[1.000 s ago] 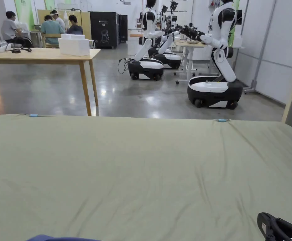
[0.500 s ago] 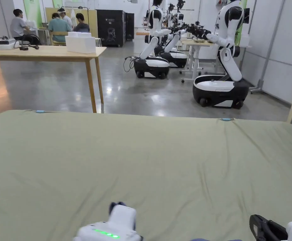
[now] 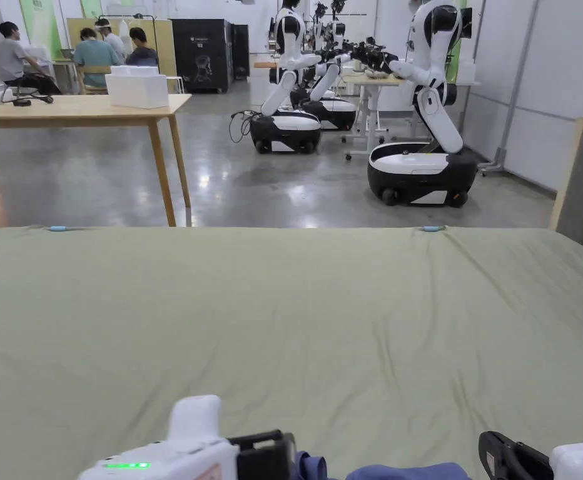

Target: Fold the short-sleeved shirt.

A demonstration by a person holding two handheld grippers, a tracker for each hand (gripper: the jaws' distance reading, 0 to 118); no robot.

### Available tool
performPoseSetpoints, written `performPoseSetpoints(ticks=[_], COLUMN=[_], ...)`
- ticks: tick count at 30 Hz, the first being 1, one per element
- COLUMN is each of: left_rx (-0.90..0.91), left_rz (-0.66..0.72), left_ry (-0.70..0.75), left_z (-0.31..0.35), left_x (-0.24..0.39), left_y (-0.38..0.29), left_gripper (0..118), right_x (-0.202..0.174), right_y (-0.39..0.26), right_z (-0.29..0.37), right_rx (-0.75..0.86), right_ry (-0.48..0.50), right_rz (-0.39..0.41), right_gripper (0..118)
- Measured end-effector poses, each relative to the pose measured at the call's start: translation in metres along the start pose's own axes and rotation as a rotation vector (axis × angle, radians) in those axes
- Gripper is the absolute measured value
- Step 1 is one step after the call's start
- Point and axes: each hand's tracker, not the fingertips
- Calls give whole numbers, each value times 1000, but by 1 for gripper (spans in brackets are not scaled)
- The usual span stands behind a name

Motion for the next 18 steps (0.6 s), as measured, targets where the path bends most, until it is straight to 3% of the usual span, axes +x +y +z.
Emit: performPoseSetpoints(ticks=[2,3,4,5,6,12,15,16,18], left_rx=[30,-7,-38,-63,-97,-318,-412,-380,-322], left_rz=[77,132,194,257,298,352,298,281,347], left_ry=[41,27,-6,-48,-102,-219,-299,-230,-251], left_z=[9,8,2,-6,-17,-95,-124,-127,-122], left_x=[-24,-39,-51,-60,-66,-35,3,10,5], left_y=[5,3,0,-5,-13,-65,-89,-93,-92], left_gripper=[109,90,60,22,6,6,5,5,5], right_x=[1,1,2,2,3,4,5,5,6], right_y=[-2,-3,-5,-6,-7,-10,-11,-11,-11], right_z=[0,0,-1,-2,-3,-7,-6,-6,-6], right_rx=[0,-2,-7,-10,-12,-27,-30,-32,-34], right_ry=[2,3,7,13,16,12,8,6,7], right_rz=[-13,-20,-29,-39,-48,-64,-68,-69,-69], right_gripper=[4,4,4,4,4,4,4,4,4])
